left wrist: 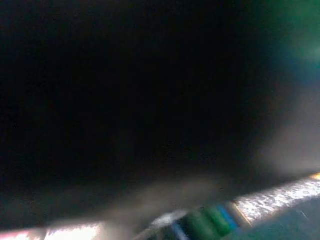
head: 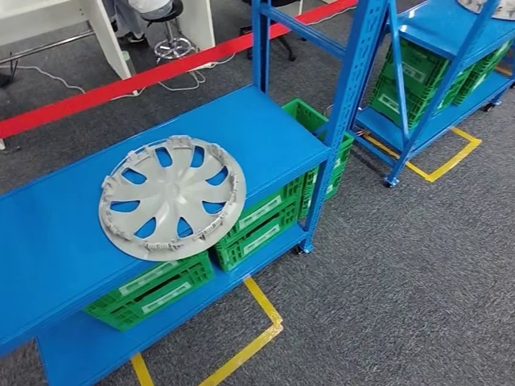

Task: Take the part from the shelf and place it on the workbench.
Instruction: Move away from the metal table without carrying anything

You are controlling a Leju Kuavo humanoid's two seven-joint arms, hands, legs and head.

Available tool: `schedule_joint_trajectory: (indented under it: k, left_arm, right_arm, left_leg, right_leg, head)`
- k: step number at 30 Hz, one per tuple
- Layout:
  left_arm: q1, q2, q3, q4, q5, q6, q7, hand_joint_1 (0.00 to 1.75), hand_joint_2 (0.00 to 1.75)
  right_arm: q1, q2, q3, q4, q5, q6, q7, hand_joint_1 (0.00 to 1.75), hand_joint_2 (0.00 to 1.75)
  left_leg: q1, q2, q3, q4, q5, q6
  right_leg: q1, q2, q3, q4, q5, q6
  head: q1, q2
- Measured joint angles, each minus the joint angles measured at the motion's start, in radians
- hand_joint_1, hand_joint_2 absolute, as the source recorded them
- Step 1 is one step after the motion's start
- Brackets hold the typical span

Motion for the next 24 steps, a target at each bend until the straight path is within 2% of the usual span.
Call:
schedule_joint_trajectory:
  k: [1, 2, 3, 4, 5, 6, 7, 8, 9, 10, 11, 12, 13, 14, 16, 17, 18, 19, 20, 21, 22, 23, 24]
  left_arm:
    - [0.0, 0.0, -0.001, -0.001, 0.002, 0.001, 0.0, 0.0, 0.0]
    - [-0.001, 0.0, -0.001, -0.002, 0.003, 0.002, 0.0, 0.0, 0.0]
    - [-0.003, 0.001, -0.001, -0.003, 0.005, 0.003, 0.0, 0.0, 0.0]
    - [-0.003, 0.001, -0.002, -0.004, 0.006, 0.004, 0.0, 0.0, 0.0]
    - [-0.003, 0.001, -0.002, -0.005, 0.007, 0.004, 0.0, 0.0, 0.0]
    - [-0.002, 0.001, -0.003, -0.006, 0.008, 0.004, 0.001, 0.0, 0.0]
    - [-0.001, 0.001, -0.004, -0.007, 0.008, 0.004, 0.001, 0.0, 0.0]
    - [-0.001, 0.001, -0.005, -0.008, 0.008, 0.004, 0.001, 0.0, 0.0]
    - [-0.002, 0.001, -0.005, -0.008, 0.008, 0.004, 0.002, 0.0, 0.0]
    - [-0.003, 0.001, -0.006, -0.009, 0.009, 0.004, 0.002, 0.0, 0.0]
    - [-0.004, 0.001, -0.006, -0.01, 0.011, 0.005, 0.002, 0.0, 0.0]
    - [-0.003, 0.002, -0.007, -0.01, 0.015, 0.006, 0.002, 0.0, 0.0]
    - [-0.002, 0.002, -0.008, -0.011, 0.019, 0.006, 0.002, 0.0, 0.0]
    - [-0.001, 0.003, -0.009, -0.012, 0.023, 0.007, 0.002, 0.0, 0.0]
    - [-0.002, 0.005, -0.01, -0.014, 0.03, 0.007, 0.002, 0.0, 0.0]
    - [-0.004, 0.005, -0.01, -0.016, 0.033, 0.008, 0.002, 0.0, 0.0]
    - [-0.005, 0.006, -0.01, -0.017, 0.035, 0.008, 0.002, 0.0, 0.0]
    - [-0.005, 0.006, -0.01, -0.017, 0.038, 0.008, 0.002, 0.0, 0.0]
    - [-0.005, 0.006, -0.01, -0.017, 0.039, 0.008, 0.002, 0.0, 0.0]
    - [-0.004, 0.006, -0.01, -0.017, 0.04, 0.008, 0.001, 0.0, 0.0]
    - [-0.003, 0.006, -0.01, -0.017, 0.041, 0.008, 0.001, 0.0, 0.0]
    - [-0.003, 0.006, -0.01, -0.017, 0.041, 0.008, 0.0, 0.0, 0.0]
    - [-0.003, 0.007, -0.01, -0.017, 0.041, 0.008, 0.0, 0.0, 0.0]
  right_arm:
    - [0.0, 0.001, 0.0, 0.002, 0.0, 0.001, 0.0, 0.0, 0.0]
    - [0.0, 0.002, 0.0, 0.003, 0.0, 0.002, 0.001, 0.0, 0.0]
    - [0.002, 0.003, 0.0, 0.005, 0.001, 0.003, 0.002, 0.0, 0.0]
    - [0.005, 0.003, 0.0, 0.007, 0.001, 0.003, 0.003, 0.0, 0.0]
    - [0.006, 0.003, 0.0, 0.01, 0.001, 0.003, 0.004, 0.0, 0.0]
    - [0.007, 0.003, 0.0, 0.012, 0.001, 0.004, 0.006, 0.0, 0.0]
    - [0.007, 0.003, 0.0, 0.014, 0.001, 0.004, 0.006, 0.0, 0.0]
    - [0.006, 0.003, 0.0, 0.016, 0.001, 0.004, 0.006, 0.0, 0.0]
    - [0.006, 0.004, 0.0, 0.017, 0.001, 0.004, 0.006, 0.0, 0.0]
    - [0.006, 0.004, 0.0, 0.018, 0.001, 0.004, 0.006, 0.0, 0.0]
    - [0.006, 0.005, 0.0, 0.019, 0.001, 0.005, 0.007, 0.0, 0.0]
    - [0.006, 0.006, 0.0, 0.02, 0.001, 0.006, 0.008, 0.0, 0.0]
    - [0.005, 0.006, 0.0, 0.021, 0.001, 0.007, 0.009, 0.0, 0.0]
    - [0.004, 0.008, 0.0, 0.022, 0.001, 0.008, 0.01, 0.0, 0.0]
    - [0.004, 0.01, 0.0, 0.025, 0.001, 0.009, 0.01, 0.0, 0.0]
    - [0.005, 0.01, 0.0, 0.027, 0.001, 0.01, 0.01, 0.0, 0.0]
    - [0.006, 0.01, 0.0, 0.029, 0.001, 0.011, 0.011, 0.0, 0.0]
    - [0.007, 0.01, 0.0, 0.031, 0.001, 0.011, 0.011, 0.0, 0.0]
    - [0.007, 0.011, 0.0, 0.033, 0.001, 0.011, 0.011, 0.0, 0.0]
    - [0.007, 0.011, 0.0, 0.035, 0.001, 0.012, 0.011, 0.0, 0.0]
    - [0.006, 0.012, 0.0, 0.036, 0.001, 0.012, 0.011, 0.0, 0.0]
    - [0.005, 0.013, 0.0, 0.037, 0.001, 0.012, 0.011, 0.0, 0.0]
    - [0.004, 0.014, 0.0, 0.038, 0.001, 0.013, 0.011, 0.0, 0.0]
  left_leg:
    - [0.003, -0.011, 0.003, -0.006, 0.003, 0.005]
    - [0.004, -0.022, 0.003, -0.007, 0.004, 0.009]
    - [0.004, -0.035, 0.002, -0.007, 0.004, 0.012]
    - [0.004, -0.048, 0.002, -0.007, 0.003, 0.013]
    - [0.003, -0.062, 0.003, -0.006, 0.003, 0.014]
    - [0.004, -0.076, 0.005, -0.006, 0.002, 0.013]
    - [0.005, -0.09, 0.007, -0.005, 0.001, 0.012]
    - [0.006, -0.104, 0.008, -0.003, -0.001, 0.008]
    - [0.005, -0.117, 0.008, 0.002, -0.004, 0.004]
    - [0.005, -0.129, 0.005, 0.006, -0.005, -0.002]
    - [0.006, -0.141, 0.001, 0.009, -0.006, -0.009]
    - [0.007, -0.152, -0.003, 0.011, -0.004, -0.015]
    - [0.01, -0.163, -0.006, 0.01, -0.002, -0.022]
    - [0.011, -0.16, -0.008, 0.012, -0.003, -0.028]
    - [0.01, -0.115, -0.028, 0.055, -0.029, -0.038]
    - [0.01, -0.082, -0.051, 0.104, -0.057, -0.042]
    - [0.011, -0.06, -0.084, 0.17, -0.089, -0.046]
    - [0.013, -0.05, -0.116, 0.235, -0.114, -0.048]
    - [0.014, -0.046, -0.138, 0.279, -0.125, -0.049]
    - [0.015, -0.044, -0.144, 0.29, -0.117, -0.048]
    - [0.015, -0.041, -0.13, 0.26, -0.091, -0.046]
    - [0.013, -0.03, -0.098, 0.198, -0.053, -0.041]
    - [0.007, -0.004, -0.062, 0.131, -0.026, -0.034]
  right_leg:
    - [-0.001, 0.03, -0.017, 0.037, -0.023, 0.003]
    - [-0.003, 0.062, -0.047, 0.097, -0.053, 0.004]
    - [-0.003, 0.08, -0.084, 0.168, -0.083, 0.005]
    - [-0.004, 0.088, -0.119, 0.23, -0.103, 0.007]
    - [-0.004, 0.091, -0.142, 0.264, -0.104, 0.008]
    - [-0.004, 0.092, -0.147, 0.256, -0.083, 0.008]
    - [-0.006, 0.096, -0.132, 0.209, -0.044, 0.009]
    - [-0.009, 0.111, -0.106, 0.14, -0.002, 0.01]
    - [-0.013, 0.136, -0.079, 0.075, 0.028, 0.011]
    - [-0.016, 0.158, -0.058, 0.028, 0.044, 0.009]
    - [-0.017, 0.174, -0.046, 0.005, 0.047, 0.005]
    - [-0.015, 0.176, -0.042, 0.001, 0.043, -0.001]
    - [-0.013, 0.165, -0.039, 0.0, 0.045, -0.009]
    - [-0.012, 0.153, -0.035, -0.003, 0.047, -0.016]
    - [-0.012, 0.127, -0.029, -0.01, 0.05, -0.031]
    - [-0.011, 0.112, -0.026, -0.012, 0.049, -0.036]
    - [-0.008, 0.097, -0.025, -0.012, 0.047, -0.041]
    - [-0.005, 0.081, -0.024, -0.012, 0.045, -0.043]
    - [-0.003, 0.067, -0.022, -0.012, 0.042, -0.044]
    - [-0.002, 0.053, -0.02, -0.012, 0.04, -0.045]
    - [0.0, 0.041, -0.017, -0.012, 0.037, -0.044]
    - [0.001, 0.03, -0.012, -0.012, 0.034, -0.043]
    - [0.002, 0.019, -0.01, -0.013, 0.029, -0.041]
  head:
    - [0.002, 0.0]
    - [0.003, 0.0]
    - [0.005, 0.0]
    - [0.005, 0.0]
    - [0.005, 0.0]
    - [0.005, 0.0]
    - [0.005, 0.0]
    - [0.005, 0.0]
    - [0.006, 0.0]
    - [0.005, 0.0]
    - [0.006, 0.0]
    - [0.005, 0.0]
    - [0.005, 0.0]
    - [0.005, 0.0]
    - [0.0, 0.0]
    - [-0.002, 0.0]
    - [-0.005, 0.0]
    - [-0.005, 0.0]
    - [-0.005, 0.0]
    - [-0.005, 0.0]
    - [-0.005, 0.0]
    - [-0.005, 0.0]
    - [-0.004, 0.0]
